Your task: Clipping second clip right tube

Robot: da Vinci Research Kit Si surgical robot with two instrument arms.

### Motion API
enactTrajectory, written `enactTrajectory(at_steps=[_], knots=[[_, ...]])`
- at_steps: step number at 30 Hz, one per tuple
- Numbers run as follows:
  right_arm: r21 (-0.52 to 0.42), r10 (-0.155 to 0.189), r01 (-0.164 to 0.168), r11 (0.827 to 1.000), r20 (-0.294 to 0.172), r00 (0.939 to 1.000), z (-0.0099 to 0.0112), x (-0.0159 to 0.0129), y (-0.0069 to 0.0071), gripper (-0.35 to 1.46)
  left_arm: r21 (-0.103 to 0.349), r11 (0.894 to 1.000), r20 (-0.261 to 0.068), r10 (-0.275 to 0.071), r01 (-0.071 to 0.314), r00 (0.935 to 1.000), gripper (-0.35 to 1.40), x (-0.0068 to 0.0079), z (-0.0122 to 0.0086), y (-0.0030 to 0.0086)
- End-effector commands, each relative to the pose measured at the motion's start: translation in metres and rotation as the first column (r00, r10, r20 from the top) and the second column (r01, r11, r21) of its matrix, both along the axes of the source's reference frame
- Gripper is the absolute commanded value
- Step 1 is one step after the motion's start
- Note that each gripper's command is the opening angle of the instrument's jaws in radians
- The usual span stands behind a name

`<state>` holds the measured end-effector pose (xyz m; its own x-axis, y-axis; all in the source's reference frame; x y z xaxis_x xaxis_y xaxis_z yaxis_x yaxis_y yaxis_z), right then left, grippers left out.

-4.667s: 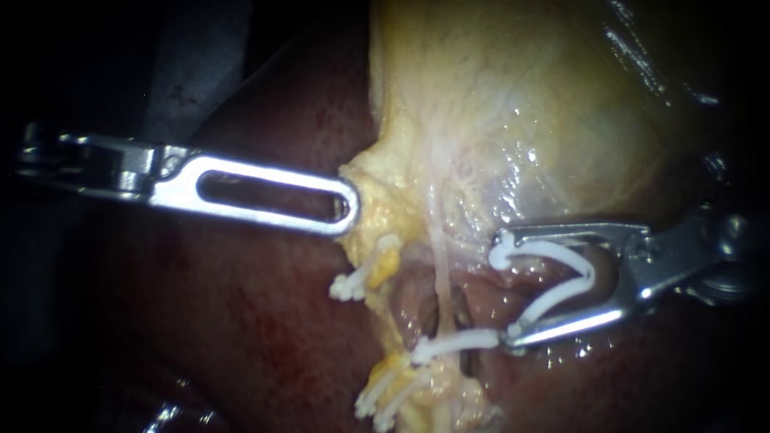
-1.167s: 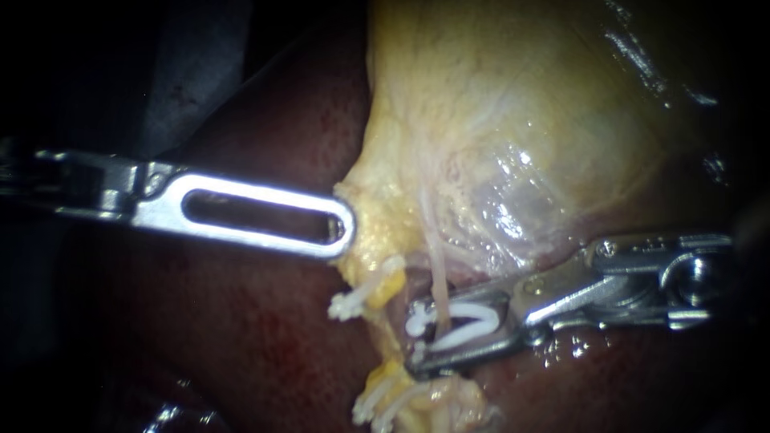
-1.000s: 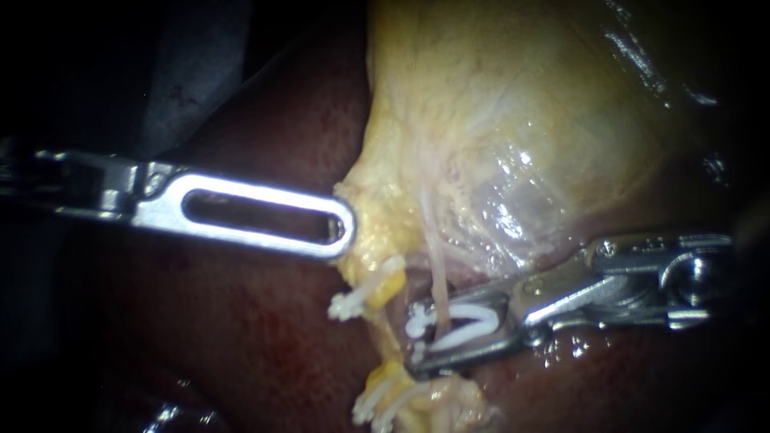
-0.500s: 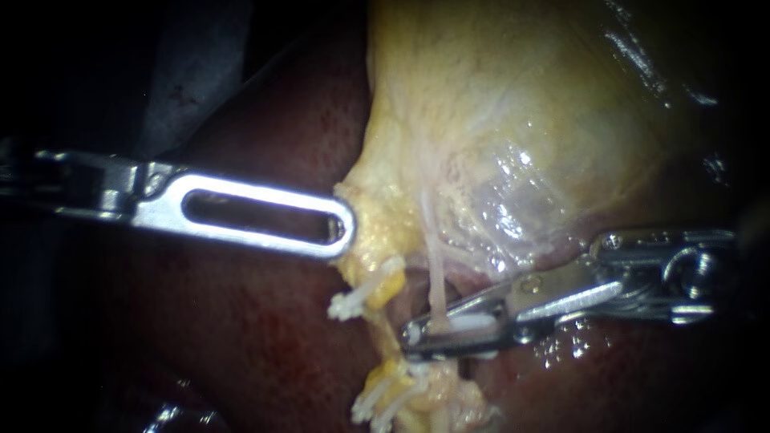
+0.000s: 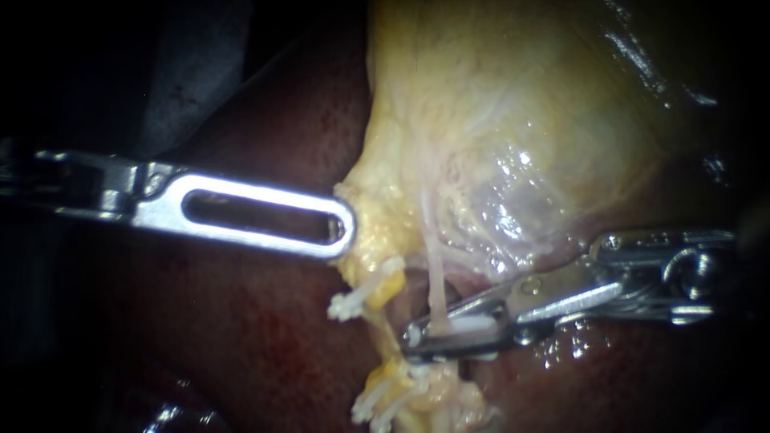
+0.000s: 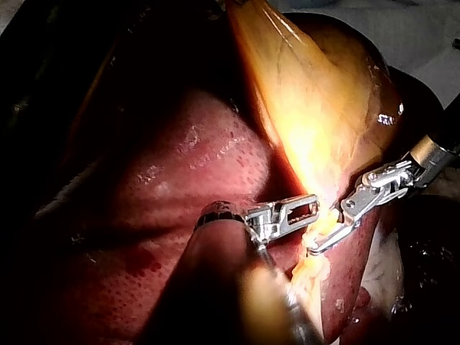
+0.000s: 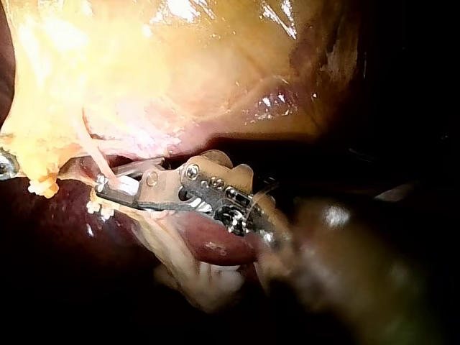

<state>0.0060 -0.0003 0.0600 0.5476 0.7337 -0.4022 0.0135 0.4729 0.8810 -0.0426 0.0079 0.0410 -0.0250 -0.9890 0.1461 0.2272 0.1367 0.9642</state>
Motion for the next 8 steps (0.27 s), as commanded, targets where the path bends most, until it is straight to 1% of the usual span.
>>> enactTrajectory(at_steps=[1, 4, 5, 7, 8], knots=[[0.005, -0.006, 0.006, 1.0, -0.001, 1.0, 0.0, 0.0, 0.0, -0.35, 0.0, 1.0, 0.0, 0.0, 0.0, 1.0, -0.35, 0.0, 0.0, 0.0], [0.008, -0.021, 0.021, 1.0, -0.007, 0.9997, 0.0, 0.0, 0.0, -0.35, 0.0, 1.0, 0.0, 0.0, 0.0, 1.0, -0.35, 0.0, 0.0, 0.0], [0.008, -0.017, 0.017, 1.0, -0.005, 0.9998, 0.0, 0.0, 0.0, -0.35, 0.0, 1.0, 0.0, 0.0, 0.0, 1.0, -0.35, 0.0, 0.0, 0.0], [-0.006, 0.007, -0.007, 1.0, 0.001, 1.0, 0.0, 0.0001, 0.0, -0.35, 0.0, 1.0, 0.0, 0.0, 0.0, 1.0, -0.35, 0.0, 0.0, 0.0], [-0.007, 0.012, -0.012, 1.0, 0.003, 0.9999, 0.0, 0.0001, 0.0, -0.35, 0.0, 1.0, 0.0, 0.0, 0.0, 1.0, -0.35, 0.0, 0.0, 0.0]])
